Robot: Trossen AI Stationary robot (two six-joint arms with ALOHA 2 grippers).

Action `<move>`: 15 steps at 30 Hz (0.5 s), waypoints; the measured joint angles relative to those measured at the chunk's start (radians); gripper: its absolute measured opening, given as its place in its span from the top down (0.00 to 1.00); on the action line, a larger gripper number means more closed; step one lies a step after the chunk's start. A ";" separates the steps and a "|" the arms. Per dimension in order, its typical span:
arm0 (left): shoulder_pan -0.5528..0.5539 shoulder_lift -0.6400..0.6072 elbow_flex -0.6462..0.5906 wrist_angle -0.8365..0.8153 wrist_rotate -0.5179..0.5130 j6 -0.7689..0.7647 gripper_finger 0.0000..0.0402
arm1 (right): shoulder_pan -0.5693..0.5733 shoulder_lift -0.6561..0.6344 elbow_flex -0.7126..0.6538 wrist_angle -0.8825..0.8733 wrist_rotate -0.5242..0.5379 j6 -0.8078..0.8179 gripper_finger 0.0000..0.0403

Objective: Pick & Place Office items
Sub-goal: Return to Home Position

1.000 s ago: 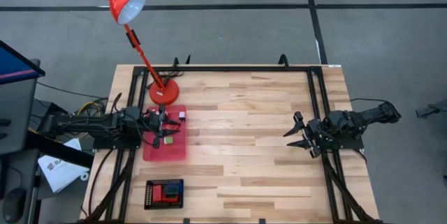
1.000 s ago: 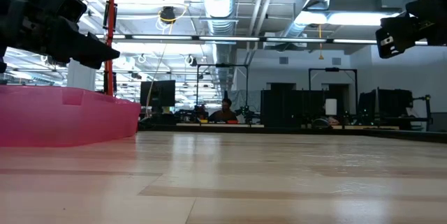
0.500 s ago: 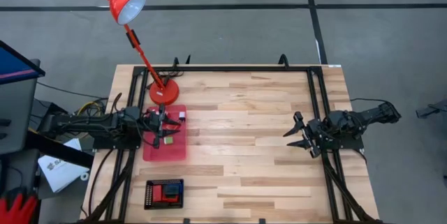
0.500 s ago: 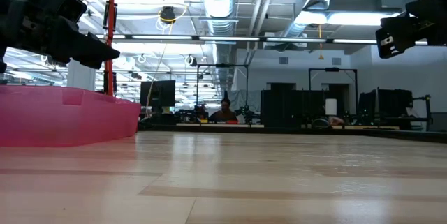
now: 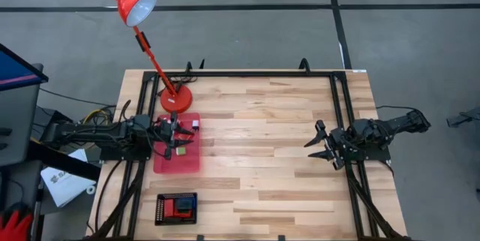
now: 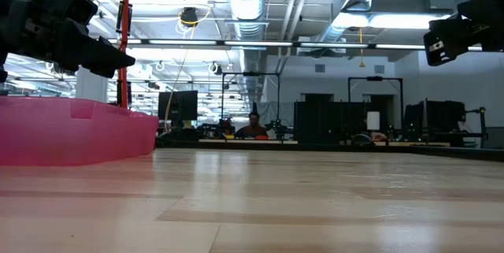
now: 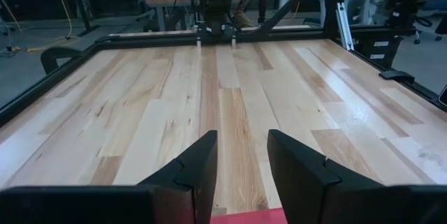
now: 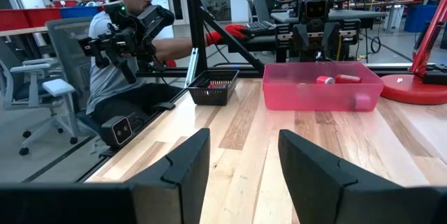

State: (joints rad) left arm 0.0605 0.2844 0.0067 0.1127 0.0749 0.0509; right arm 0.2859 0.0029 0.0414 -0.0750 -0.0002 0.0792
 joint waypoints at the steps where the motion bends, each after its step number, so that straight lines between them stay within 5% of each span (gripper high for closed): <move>1: 0.000 0.000 0.000 0.000 0.000 0.000 0.69 | 0.000 0.000 0.000 0.000 0.000 0.000 0.59; 15: 0.000 0.000 0.000 0.000 -0.004 0.000 0.69 | 0.000 0.000 0.000 0.000 0.000 0.000 0.59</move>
State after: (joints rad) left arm 0.0605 0.2844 0.0067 0.1128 0.0706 0.0509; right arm 0.2859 0.0029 0.0414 -0.0753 -0.0002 0.0792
